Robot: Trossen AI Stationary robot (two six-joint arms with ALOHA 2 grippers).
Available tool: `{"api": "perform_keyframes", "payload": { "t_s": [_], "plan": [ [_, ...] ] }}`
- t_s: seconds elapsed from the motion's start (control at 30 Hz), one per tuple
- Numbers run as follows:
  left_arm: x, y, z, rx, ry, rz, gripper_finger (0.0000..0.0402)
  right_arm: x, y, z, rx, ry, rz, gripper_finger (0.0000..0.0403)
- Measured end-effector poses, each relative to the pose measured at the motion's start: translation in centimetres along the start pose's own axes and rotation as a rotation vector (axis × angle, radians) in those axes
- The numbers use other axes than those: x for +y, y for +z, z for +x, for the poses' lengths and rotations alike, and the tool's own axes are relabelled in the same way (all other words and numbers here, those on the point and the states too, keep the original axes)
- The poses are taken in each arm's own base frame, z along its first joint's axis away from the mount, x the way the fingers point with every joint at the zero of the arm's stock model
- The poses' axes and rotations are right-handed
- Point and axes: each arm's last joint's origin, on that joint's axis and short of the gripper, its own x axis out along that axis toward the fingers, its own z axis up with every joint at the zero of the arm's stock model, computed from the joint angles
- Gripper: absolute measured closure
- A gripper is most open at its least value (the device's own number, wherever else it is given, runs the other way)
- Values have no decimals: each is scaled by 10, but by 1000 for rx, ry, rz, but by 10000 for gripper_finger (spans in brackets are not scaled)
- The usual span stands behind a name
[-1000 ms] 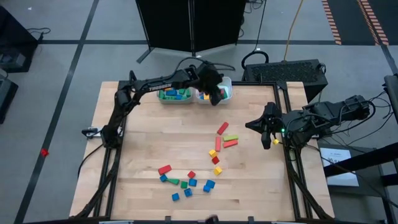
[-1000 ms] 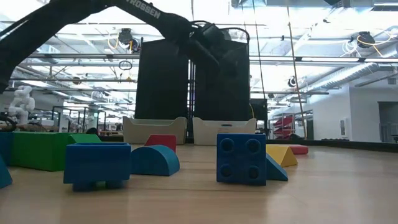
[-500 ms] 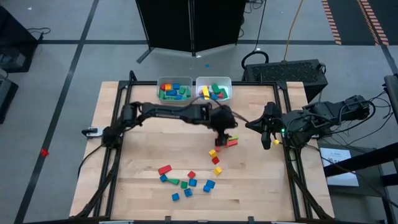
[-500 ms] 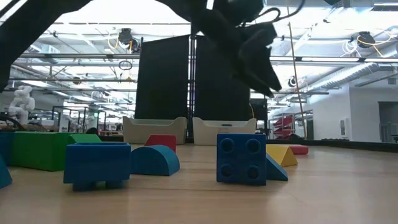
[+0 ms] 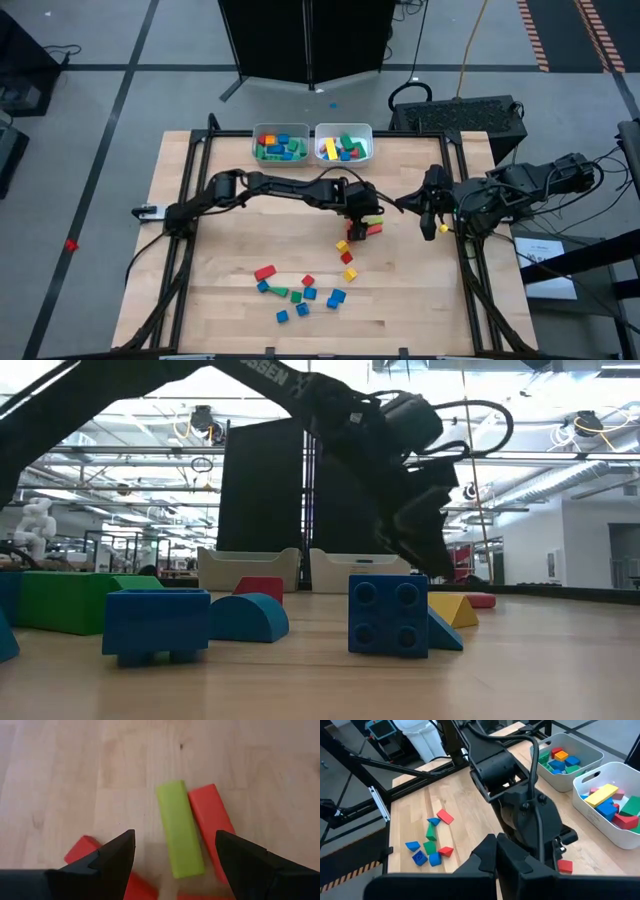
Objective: Sort blocks by size
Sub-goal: Put the light green rectangular block into the white bin
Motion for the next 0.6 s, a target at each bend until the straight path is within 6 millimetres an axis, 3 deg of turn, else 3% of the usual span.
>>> {"api": "perform_keyframes", "payload": {
  "t_s": [0.6],
  "plan": [
    [1,-14,28,30,24,-3,125,-1,-1,1,12,-10,-4,403]
  ]
}}
